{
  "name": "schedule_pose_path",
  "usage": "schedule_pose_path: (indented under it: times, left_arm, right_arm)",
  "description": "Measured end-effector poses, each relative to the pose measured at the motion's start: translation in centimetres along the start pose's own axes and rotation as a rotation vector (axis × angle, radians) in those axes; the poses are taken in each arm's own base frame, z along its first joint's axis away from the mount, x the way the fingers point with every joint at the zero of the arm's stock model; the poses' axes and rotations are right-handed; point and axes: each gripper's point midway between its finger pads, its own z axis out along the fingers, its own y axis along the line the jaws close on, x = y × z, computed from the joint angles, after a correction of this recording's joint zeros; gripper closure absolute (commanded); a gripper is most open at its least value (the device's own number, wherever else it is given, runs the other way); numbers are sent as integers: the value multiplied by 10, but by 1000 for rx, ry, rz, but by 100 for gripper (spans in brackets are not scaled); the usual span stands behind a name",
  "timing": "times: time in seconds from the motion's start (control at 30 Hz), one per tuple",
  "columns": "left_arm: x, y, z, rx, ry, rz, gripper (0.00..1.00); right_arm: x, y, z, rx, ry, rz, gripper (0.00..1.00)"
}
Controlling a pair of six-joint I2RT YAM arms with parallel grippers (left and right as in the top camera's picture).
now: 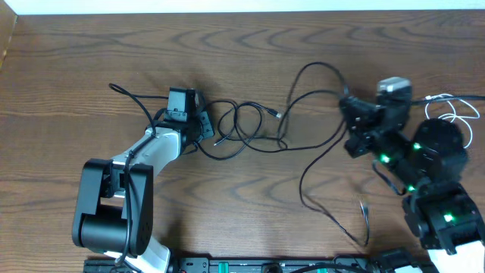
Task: Untangle cables
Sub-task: 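Pull the black strand right toward the table edge with the right gripper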
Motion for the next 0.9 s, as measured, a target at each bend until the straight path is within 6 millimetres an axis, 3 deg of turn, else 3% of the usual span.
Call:
schedule_pose_path:
  times: [0.43, 0.57, 0.9]
  left_arm:
    - [0, 0, 0, -2, -1, -1, 59]
    - [0, 0, 0, -2, -2, -1, 59]
    - [0, 0, 0, -3, -2, -1, 59]
  right_arm:
    - [-23, -89, -28, 315, -127, 210, 99]
    - [2, -101, -30, 374, -36, 266, 99]
    - [93, -131, -12, 500, 327, 405, 95]
